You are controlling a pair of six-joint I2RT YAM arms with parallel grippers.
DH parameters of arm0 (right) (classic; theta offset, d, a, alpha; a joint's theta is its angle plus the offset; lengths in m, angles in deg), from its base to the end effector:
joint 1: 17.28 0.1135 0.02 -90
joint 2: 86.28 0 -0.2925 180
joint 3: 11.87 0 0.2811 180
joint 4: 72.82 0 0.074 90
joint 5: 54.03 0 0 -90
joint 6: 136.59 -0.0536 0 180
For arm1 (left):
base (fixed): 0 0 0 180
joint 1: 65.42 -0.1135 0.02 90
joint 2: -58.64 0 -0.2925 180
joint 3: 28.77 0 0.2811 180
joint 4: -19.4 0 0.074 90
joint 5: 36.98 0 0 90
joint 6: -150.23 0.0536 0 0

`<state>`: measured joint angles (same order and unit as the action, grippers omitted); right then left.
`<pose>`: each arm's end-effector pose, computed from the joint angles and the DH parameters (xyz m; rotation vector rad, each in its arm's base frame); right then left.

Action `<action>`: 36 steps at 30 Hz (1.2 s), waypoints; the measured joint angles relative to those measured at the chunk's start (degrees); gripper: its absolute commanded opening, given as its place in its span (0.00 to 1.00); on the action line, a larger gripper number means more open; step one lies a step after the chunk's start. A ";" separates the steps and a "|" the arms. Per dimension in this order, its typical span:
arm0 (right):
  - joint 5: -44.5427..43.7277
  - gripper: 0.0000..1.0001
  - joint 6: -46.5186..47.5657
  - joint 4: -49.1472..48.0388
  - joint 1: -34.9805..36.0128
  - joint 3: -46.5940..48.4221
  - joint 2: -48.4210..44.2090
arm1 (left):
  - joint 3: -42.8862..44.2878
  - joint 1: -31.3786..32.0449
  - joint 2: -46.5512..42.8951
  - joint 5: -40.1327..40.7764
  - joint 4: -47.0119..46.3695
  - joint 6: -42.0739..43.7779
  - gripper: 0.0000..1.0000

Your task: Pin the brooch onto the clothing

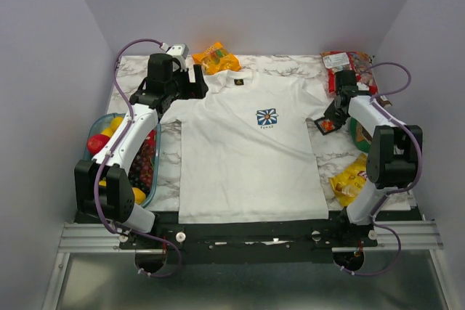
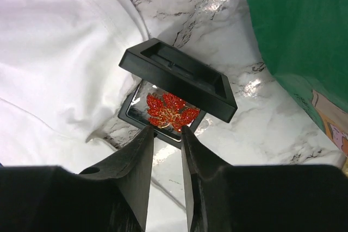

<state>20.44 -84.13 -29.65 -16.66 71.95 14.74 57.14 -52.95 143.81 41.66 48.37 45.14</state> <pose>0.4067 -0.0100 0.2083 0.9001 2.4043 -0.1088 0.3765 -0.0941 0.3487 0.0764 2.0896 -0.4990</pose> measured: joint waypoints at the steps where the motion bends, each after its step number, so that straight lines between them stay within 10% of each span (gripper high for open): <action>1: 0.04 0.41 0.09 0.00 0.00 0.00 0.11 | 0.00 0.00 0.00 -0.02 -0.09 0.00 0.99; 11: 0.09 0.70 0.02 -0.04 0.00 -0.11 3.23 | 0.00 0.00 0.00 -0.98 -0.31 -0.57 0.99; 28: -0.04 0.71 -1.95 1.51 0.02 2.58 8.68 | 0.00 0.00 0.00 -2.62 -0.76 -1.25 0.99; 36: -0.20 0.54 -2.99 2.29 0.02 3.23 9.01 | 0.00 -0.04 0.00 -2.64 -0.74 -1.27 0.99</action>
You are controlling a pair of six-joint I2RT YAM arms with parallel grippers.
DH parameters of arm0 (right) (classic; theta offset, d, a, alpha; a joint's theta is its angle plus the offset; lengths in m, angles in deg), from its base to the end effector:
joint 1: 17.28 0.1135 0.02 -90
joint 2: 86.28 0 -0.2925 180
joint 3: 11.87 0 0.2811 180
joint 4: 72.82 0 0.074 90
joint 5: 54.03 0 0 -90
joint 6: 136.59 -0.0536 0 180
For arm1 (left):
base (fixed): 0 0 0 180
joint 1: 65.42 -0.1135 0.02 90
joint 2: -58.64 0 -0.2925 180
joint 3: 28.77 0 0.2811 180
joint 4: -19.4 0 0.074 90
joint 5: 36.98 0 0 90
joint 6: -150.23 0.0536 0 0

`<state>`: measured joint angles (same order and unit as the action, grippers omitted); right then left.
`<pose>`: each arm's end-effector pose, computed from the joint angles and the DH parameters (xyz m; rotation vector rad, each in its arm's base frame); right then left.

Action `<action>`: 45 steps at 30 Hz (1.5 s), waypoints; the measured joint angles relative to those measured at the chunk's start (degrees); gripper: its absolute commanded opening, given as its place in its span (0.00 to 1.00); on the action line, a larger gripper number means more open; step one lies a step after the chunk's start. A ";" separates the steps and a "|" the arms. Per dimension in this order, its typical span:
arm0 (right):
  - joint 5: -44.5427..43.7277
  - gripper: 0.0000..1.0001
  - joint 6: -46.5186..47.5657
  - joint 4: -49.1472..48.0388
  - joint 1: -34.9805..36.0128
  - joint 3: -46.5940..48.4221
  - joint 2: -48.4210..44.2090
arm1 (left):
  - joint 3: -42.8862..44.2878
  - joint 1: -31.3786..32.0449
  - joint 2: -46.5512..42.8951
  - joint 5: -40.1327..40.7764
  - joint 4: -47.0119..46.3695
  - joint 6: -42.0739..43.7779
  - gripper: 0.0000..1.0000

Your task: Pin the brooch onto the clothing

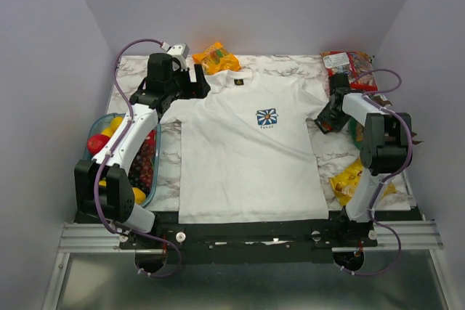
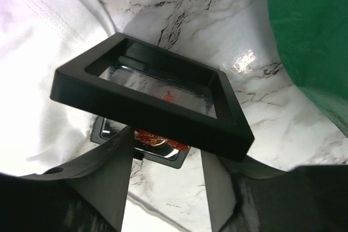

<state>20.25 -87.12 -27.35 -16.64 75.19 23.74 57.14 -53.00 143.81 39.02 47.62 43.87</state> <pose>0.4253 -0.0098 0.1619 0.9842 2.5048 -0.1675 0.3764 -0.0962 0.3504 0.0833 2.0805 -0.5602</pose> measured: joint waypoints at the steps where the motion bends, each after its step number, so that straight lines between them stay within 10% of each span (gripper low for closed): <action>1: -0.15 0.51 -0.04 0.09 -0.02 0.00 0.00 | 0.00 0.00 0.00 0.00 0.00 0.00 0.99; 45: 0.50 0.27 2.45 -5.35 0.00 -3.78 -6.95 | 0.00 -0.44 0.00 -0.61 -0.24 -0.68 0.99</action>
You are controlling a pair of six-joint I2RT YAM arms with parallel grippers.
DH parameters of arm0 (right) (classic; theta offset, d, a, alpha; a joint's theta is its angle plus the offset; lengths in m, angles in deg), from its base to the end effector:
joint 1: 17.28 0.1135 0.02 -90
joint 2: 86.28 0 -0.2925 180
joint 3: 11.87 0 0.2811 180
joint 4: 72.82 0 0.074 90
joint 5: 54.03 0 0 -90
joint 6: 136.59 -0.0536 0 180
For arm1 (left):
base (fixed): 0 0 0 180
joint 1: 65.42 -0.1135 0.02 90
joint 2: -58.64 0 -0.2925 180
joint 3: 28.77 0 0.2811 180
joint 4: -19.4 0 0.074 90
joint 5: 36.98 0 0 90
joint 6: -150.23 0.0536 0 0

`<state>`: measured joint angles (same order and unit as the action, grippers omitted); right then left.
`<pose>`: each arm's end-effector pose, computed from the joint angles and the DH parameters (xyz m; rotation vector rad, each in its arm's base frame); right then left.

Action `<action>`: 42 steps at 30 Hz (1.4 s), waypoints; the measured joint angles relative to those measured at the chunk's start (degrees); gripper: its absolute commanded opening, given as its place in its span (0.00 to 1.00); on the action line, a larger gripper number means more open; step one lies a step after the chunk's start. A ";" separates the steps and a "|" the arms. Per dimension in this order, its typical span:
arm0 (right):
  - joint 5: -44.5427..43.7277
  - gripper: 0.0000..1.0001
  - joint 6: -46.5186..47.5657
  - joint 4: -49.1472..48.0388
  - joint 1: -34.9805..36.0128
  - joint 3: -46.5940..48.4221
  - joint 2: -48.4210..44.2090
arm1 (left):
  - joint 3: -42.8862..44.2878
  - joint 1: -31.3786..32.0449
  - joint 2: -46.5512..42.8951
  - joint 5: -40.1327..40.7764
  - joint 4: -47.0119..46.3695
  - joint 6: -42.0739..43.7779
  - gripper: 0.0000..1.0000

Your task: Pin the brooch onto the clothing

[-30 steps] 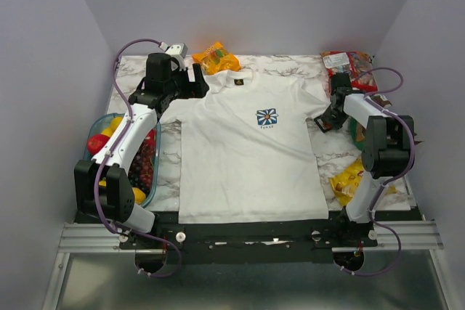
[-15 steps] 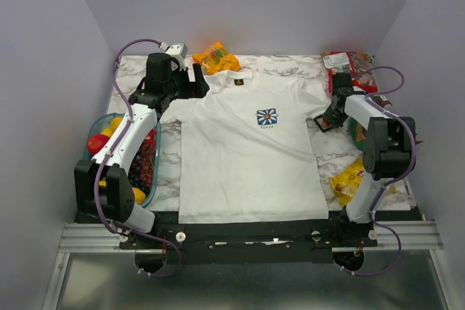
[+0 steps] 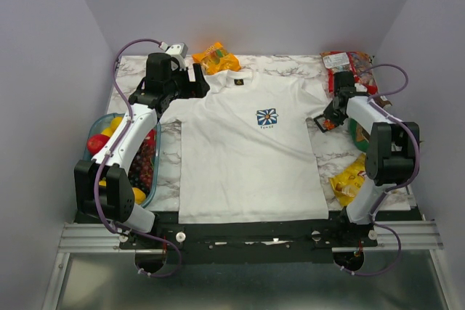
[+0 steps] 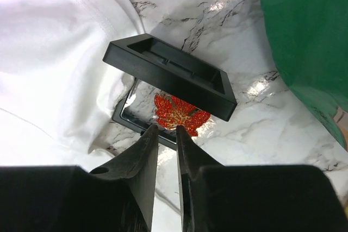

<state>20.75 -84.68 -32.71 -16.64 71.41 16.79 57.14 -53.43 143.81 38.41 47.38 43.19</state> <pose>0.4138 -0.0094 0.1945 0.9088 2.3947 -0.0944 0.3771 -0.0939 0.3510 0.0706 2.0777 -0.5740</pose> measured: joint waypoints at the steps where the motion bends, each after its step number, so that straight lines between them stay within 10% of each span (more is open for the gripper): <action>1: 0.13 0.26 -0.02 -0.02 0.00 0.00 0.00 | 0.00 0.00 0.00 -0.02 -0.04 0.00 0.99; 19: -2.12 0.71 -1.46 3.37 0.00 1.22 3.69 | 0.00 0.00 0.04 -1.09 -0.17 -0.37 0.99; 30: -2.40 0.69 -3.13 7.28 0.00 5.75 8.22 | 0.00 0.00 0.26 -1.53 -0.20 -0.61 0.99; 42: -3.04 0.37 -4.50 8.81 -0.02 7.23 8.81 | 0.00 -0.04 0.28 -1.55 -0.20 -0.63 0.99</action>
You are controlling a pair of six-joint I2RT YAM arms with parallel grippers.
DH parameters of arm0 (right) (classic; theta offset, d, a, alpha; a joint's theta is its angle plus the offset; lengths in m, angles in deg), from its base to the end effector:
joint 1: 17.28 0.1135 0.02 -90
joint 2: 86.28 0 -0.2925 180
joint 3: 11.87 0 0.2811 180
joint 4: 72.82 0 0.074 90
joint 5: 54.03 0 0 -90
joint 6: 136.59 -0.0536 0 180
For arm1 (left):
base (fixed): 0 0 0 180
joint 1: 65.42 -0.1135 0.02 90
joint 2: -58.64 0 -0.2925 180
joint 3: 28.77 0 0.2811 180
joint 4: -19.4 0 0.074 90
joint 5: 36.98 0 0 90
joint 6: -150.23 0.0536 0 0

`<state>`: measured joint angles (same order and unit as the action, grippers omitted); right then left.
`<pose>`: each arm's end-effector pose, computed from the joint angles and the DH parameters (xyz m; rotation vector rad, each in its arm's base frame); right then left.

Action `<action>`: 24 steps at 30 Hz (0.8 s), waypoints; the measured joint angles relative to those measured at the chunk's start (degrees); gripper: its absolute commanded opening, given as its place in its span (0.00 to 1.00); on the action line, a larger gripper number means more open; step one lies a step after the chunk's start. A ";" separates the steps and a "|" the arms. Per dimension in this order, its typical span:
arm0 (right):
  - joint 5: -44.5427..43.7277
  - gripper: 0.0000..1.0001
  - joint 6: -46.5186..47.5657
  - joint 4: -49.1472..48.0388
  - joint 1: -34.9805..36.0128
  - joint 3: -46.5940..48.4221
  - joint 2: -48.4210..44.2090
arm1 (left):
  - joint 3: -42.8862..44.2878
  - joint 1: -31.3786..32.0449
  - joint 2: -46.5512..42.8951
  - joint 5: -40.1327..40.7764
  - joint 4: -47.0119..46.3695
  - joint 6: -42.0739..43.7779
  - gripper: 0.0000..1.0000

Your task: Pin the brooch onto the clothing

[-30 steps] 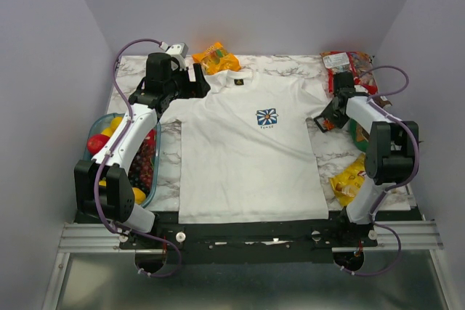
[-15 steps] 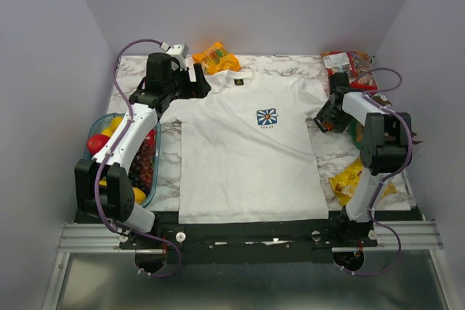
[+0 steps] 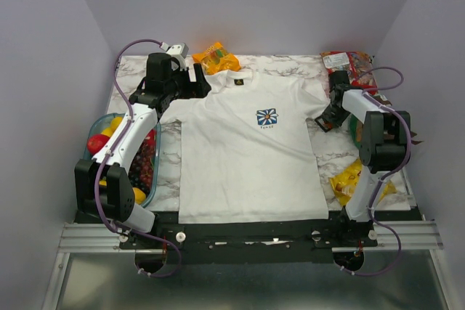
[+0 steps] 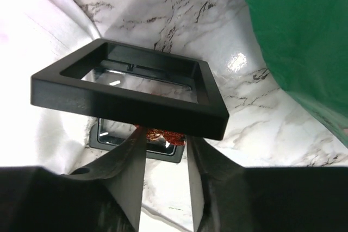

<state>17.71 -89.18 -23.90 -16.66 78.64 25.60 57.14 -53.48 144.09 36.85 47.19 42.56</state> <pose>0.4331 -0.0121 0.1649 1.0365 2.4921 -0.2306 0.3778 -0.0952 0.3497 0.0755 2.0814 -0.6078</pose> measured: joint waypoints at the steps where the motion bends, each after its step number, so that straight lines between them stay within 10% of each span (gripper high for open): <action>1: -0.17 0.35 0.00 -0.11 0.02 0.07 -0.11 | 0.00 0.00 0.00 0.00 0.00 0.00 0.99; 24: -0.31 0.21 2.05 -3.32 0.02 -2.29 -3.98 | 0.00 -0.33 0.00 -0.37 0.00 -0.42 0.99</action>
<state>17.40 -87.12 -27.22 -16.64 76.35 21.62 57.14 -53.80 144.09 36.48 47.19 42.14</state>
